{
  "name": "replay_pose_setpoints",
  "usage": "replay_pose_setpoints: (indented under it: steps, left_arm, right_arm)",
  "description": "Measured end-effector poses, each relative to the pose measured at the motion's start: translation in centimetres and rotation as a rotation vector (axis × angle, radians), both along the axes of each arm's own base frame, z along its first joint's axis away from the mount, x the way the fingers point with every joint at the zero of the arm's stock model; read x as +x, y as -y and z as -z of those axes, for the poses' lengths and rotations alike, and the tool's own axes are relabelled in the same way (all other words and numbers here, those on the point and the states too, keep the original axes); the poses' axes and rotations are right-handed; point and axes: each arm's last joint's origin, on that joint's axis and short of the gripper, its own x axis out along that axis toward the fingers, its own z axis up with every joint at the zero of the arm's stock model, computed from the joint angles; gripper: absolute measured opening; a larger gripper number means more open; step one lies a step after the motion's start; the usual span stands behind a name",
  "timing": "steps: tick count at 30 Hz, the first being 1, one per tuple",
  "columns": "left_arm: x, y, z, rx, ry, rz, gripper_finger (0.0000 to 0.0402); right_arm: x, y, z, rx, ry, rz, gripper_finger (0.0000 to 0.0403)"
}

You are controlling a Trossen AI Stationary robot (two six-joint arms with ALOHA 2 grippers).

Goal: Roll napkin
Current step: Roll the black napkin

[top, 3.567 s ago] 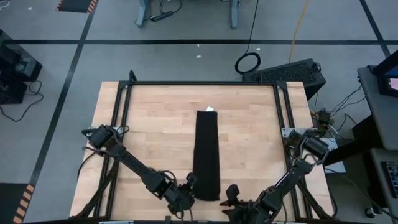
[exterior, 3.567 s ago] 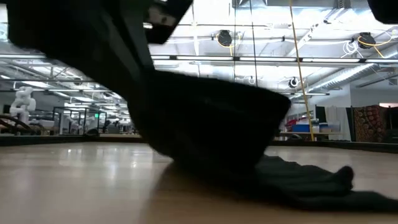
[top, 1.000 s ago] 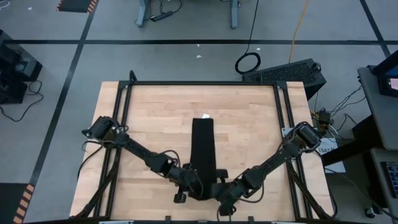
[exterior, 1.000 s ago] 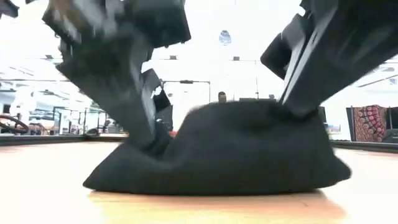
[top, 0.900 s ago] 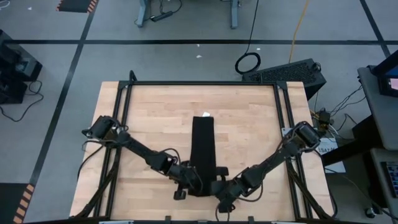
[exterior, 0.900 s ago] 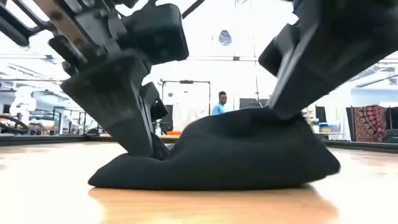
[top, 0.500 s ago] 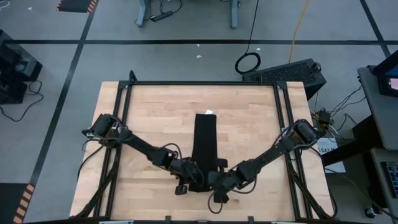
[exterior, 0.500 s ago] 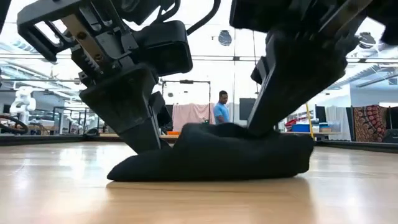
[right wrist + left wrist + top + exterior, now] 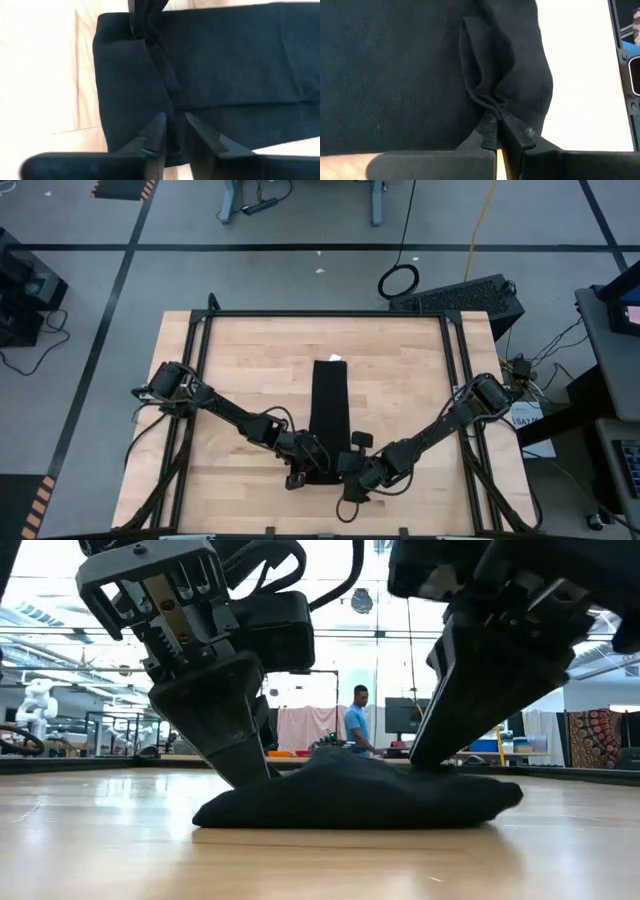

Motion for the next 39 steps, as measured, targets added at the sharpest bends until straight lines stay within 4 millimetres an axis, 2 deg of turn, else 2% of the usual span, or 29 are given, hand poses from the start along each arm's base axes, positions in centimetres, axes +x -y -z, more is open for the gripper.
replay_pose_setpoints:
  steps: [7, 11, 16, 20, 30, 35, 39]
  left_arm:
    - [0.1, 0.0, 0.0, -0.04, -0.024, -0.067, 0.0006]
    - [0.1, 0.0, -0.1, -0.052, -0.029, -0.098, 0.0006]
    - [0.2, -0.1, -0.1, -0.061, -0.033, -0.117, 0.0006]
    - [0.2, -0.1, -0.1, -0.059, -0.033, -0.118, 0.0006]
    - [0.1, -0.1, 0.0, -0.054, -0.033, -0.122, 0.0006]
    - [0.1, 0.0, 0.0, -0.052, -0.034, -0.118, 0.0006]
    - [0.1, 0.0, 0.0, -0.037, -0.024, -0.129, 0.0007]
  right_arm:
    - [-1.1, -1.4, -1.7, -0.015, 0.072, -0.027, 0.0132]
    - [-2.5, -4.5, -2.0, -0.054, 0.132, -0.178, 0.0153]
    - [-4.0, -7.8, 0.4, -0.186, 0.215, -0.23, 0.0153]
    - [-4.2, -8.9, 2.3, -0.287, 0.311, -0.168, 0.0158]
    - [-1.4, -7.7, 4.2, -0.313, 0.395, -0.167, 0.022]
    - [-1.8, -5.6, 6.1, -0.268, 0.448, -0.112, 0.0222]
    - [-2.7, -4.1, 7.6, -0.161, 0.469, -0.079, 0.0214]
